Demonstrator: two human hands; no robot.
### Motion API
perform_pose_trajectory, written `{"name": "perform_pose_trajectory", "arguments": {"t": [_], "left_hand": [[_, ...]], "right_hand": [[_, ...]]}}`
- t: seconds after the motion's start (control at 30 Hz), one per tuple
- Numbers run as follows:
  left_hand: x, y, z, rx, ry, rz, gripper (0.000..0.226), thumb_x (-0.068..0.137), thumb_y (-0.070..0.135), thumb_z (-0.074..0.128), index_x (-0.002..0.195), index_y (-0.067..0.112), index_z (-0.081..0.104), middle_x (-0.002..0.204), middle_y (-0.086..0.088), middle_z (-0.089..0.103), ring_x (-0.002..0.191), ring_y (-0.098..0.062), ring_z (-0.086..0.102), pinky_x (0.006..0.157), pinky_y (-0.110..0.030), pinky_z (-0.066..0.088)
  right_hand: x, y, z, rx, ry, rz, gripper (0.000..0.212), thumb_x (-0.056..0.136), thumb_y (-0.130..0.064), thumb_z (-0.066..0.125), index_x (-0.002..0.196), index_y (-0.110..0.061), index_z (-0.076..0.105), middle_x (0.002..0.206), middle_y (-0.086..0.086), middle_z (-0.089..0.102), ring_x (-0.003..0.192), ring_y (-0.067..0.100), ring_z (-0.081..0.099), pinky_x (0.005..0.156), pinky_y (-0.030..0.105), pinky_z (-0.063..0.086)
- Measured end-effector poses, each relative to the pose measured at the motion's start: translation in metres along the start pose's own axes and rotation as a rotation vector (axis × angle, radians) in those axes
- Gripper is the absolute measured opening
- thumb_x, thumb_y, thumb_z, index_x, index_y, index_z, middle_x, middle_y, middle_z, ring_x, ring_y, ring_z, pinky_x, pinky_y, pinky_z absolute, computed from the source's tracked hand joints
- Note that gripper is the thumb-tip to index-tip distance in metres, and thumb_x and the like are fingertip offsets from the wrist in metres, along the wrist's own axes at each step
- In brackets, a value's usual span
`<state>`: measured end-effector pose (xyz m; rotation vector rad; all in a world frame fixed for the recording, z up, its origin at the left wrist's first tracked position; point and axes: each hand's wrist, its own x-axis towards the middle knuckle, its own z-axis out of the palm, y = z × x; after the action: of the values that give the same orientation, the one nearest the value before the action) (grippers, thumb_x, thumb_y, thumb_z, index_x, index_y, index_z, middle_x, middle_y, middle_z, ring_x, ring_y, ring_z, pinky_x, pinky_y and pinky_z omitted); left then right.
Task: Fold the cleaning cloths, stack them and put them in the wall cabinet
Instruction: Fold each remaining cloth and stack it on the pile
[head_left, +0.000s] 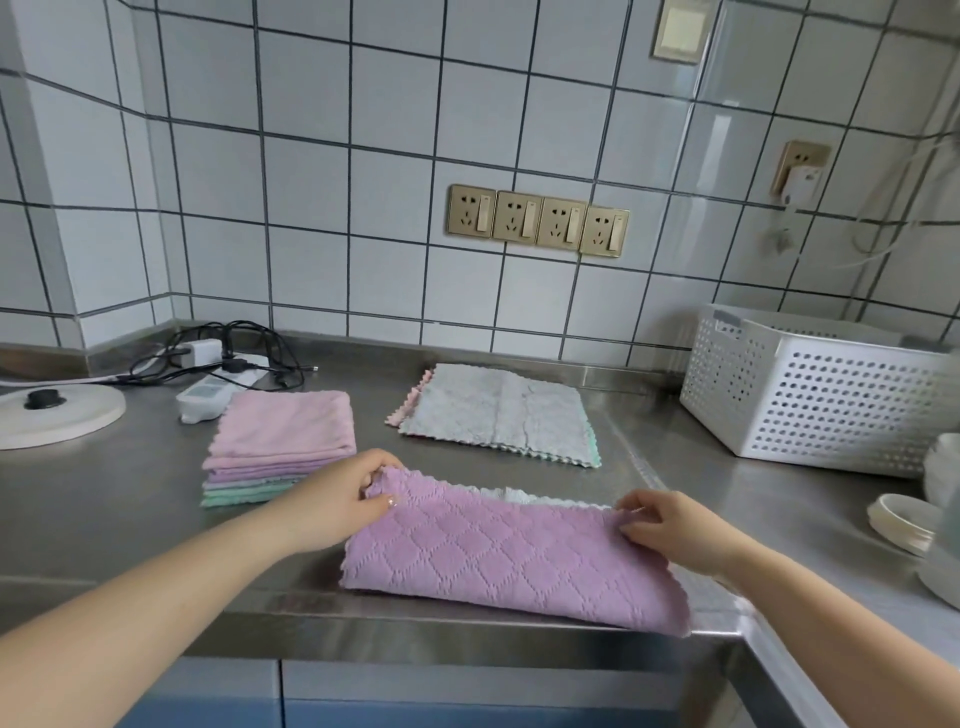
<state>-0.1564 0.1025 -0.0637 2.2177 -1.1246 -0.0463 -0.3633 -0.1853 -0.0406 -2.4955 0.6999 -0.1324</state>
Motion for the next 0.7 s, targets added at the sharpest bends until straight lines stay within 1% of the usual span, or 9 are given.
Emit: {"name": "perform_pose_trajectory", "arguments": {"t": [0.1, 0.17, 0.27, 0.37, 0.47, 0.5, 0.6, 0.63, 0.7], "left_hand": [[0.012, -0.002, 0.009, 0.007, 0.073, -0.036, 0.028, 0.091, 0.022, 0.056, 0.117, 0.028, 0.049, 0.065, 0.011, 0.037, 0.053, -0.003, 0.035, 0.049, -0.018, 0.025], [0.021, -0.003, 0.014, -0.001, 0.105, -0.067, 0.031, 0.09, 0.023, 0.057, 0.12, 0.023, 0.05, 0.065, 0.014, 0.036, 0.054, 0.0, 0.038, 0.049, -0.015, 0.026], [0.031, -0.007, 0.02, 0.039, 0.136, -0.104, 0.035, 0.089, 0.025, 0.058, 0.122, 0.02, 0.05, 0.067, 0.015, 0.039, 0.058, 0.0, 0.042, 0.053, -0.017, 0.03], [0.035, -0.007, 0.023, 0.102, 0.158, -0.121, 0.034, 0.089, 0.027, 0.057, 0.121, 0.021, 0.049, 0.073, 0.009, 0.05, 0.06, -0.005, 0.045, 0.055, -0.023, 0.031], [0.037, -0.007, 0.024, 0.186, 0.159, -0.131, 0.037, 0.089, 0.028, 0.056, 0.124, 0.02, 0.048, 0.089, -0.002, 0.06, 0.065, -0.013, 0.045, 0.059, -0.027, 0.03], [0.038, -0.007, 0.024, 0.216, 0.16, -0.129, 0.037, 0.089, 0.029, 0.056, 0.124, 0.021, 0.047, 0.09, -0.002, 0.06, 0.067, -0.015, 0.046, 0.06, -0.027, 0.03], [0.038, -0.009, 0.027, 0.3, 0.125, -0.128, 0.04, 0.089, 0.031, 0.055, 0.126, 0.023, 0.044, 0.081, 0.005, 0.055, 0.072, -0.019, 0.053, 0.061, -0.028, 0.037], [0.037, -0.009, 0.028, 0.338, 0.103, -0.132, 0.043, 0.089, 0.032, 0.054, 0.129, 0.023, 0.042, 0.087, 0.003, 0.057, 0.079, -0.02, 0.057, 0.065, -0.029, 0.042], [0.034, -0.006, 0.028, 0.422, 0.081, -0.131, 0.052, 0.088, 0.031, 0.053, 0.136, 0.023, 0.036, 0.113, -0.002, 0.056, 0.101, -0.024, 0.058, 0.08, -0.033, 0.047]], "right_hand": [[0.015, 0.004, 0.002, 0.017, 0.107, 0.021, 0.008, 0.087, -0.02, 0.057, 0.09, -0.022, 0.064, 0.083, -0.002, 0.065, 0.067, 0.01, 0.054, 0.062, 0.023, 0.043], [0.024, 0.007, 0.005, 0.002, 0.149, 0.041, 0.007, 0.087, -0.024, 0.059, 0.087, -0.019, 0.065, 0.079, -0.002, 0.063, 0.068, 0.011, 0.053, 0.059, 0.022, 0.04], [0.036, 0.012, 0.01, -0.008, 0.19, 0.078, 0.012, 0.086, -0.028, 0.062, 0.086, -0.016, 0.064, 0.074, -0.004, 0.06, 0.068, 0.015, 0.053, 0.059, 0.023, 0.042], [0.042, 0.017, 0.014, 0.0, 0.218, 0.101, 0.017, 0.086, -0.029, 0.063, 0.077, -0.015, 0.057, 0.065, -0.005, 0.057, 0.055, 0.013, 0.053, 0.05, 0.023, 0.043], [0.046, 0.021, 0.016, 0.002, 0.238, 0.104, 0.02, 0.085, -0.029, 0.064, 0.071, -0.018, 0.054, 0.062, -0.004, 0.058, 0.05, 0.012, 0.055, 0.055, 0.026, 0.049], [0.047, 0.021, 0.016, -0.009, 0.247, 0.101, 0.02, 0.085, -0.03, 0.064, 0.071, -0.019, 0.054, 0.064, -0.004, 0.059, 0.051, 0.012, 0.055, 0.057, 0.027, 0.049], [0.049, 0.024, 0.019, -0.033, 0.281, 0.094, 0.019, 0.084, -0.034, 0.064, 0.073, -0.021, 0.057, 0.072, -0.002, 0.063, 0.059, 0.015, 0.056, 0.062, 0.029, 0.049], [0.048, 0.024, 0.02, -0.033, 0.283, 0.1, 0.017, 0.084, -0.035, 0.064, 0.078, -0.02, 0.059, 0.077, -0.001, 0.065, 0.064, 0.017, 0.057, 0.062, 0.029, 0.048], [0.045, 0.021, 0.02, -0.048, 0.295, 0.113, 0.02, 0.084, -0.034, 0.063, 0.097, -0.019, 0.061, 0.094, 0.0, 0.065, 0.075, 0.019, 0.059, 0.066, 0.027, 0.044]]}}
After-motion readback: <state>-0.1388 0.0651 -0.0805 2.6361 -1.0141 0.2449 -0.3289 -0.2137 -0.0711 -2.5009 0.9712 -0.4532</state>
